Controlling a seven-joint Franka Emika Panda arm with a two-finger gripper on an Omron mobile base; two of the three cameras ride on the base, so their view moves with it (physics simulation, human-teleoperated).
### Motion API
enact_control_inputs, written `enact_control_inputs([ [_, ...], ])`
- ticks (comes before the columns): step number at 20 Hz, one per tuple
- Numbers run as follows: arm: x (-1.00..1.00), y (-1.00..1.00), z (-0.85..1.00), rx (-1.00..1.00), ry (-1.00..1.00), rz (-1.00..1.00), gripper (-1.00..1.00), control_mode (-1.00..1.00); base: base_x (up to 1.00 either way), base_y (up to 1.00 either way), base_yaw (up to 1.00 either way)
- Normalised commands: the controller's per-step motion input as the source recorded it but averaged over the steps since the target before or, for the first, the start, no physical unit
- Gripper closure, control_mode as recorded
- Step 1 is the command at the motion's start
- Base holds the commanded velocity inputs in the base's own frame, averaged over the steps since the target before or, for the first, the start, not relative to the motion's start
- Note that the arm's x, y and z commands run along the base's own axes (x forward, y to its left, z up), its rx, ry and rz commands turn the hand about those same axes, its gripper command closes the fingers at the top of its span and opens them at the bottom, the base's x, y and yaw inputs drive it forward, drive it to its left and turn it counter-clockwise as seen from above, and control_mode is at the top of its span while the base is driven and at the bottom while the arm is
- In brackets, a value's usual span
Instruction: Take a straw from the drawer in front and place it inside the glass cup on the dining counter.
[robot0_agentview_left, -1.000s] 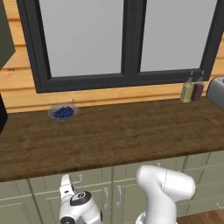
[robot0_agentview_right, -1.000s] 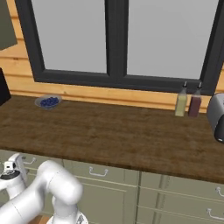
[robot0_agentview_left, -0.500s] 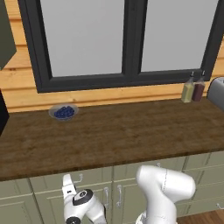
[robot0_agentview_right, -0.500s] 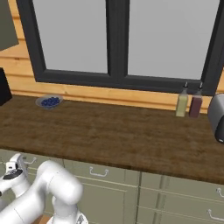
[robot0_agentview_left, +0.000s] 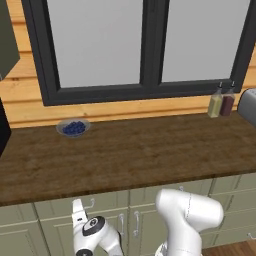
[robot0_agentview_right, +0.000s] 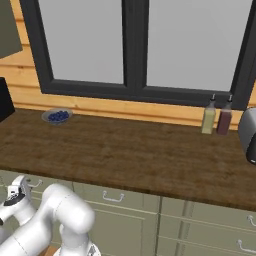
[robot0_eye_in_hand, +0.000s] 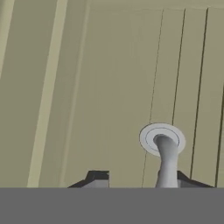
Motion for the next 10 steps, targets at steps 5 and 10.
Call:
enact_control_inputs([
  [5, 0.01, 0.28, -0.49, 0.04, 0.0, -0.02, 1.0, -1.0, 0.0, 0.0, 0.0],
  [10, -0.01, 0.36, -0.45, 0.09, 0.0, -0.08, 1.0, -1.0, 0.0, 0.0, 0.0],
])
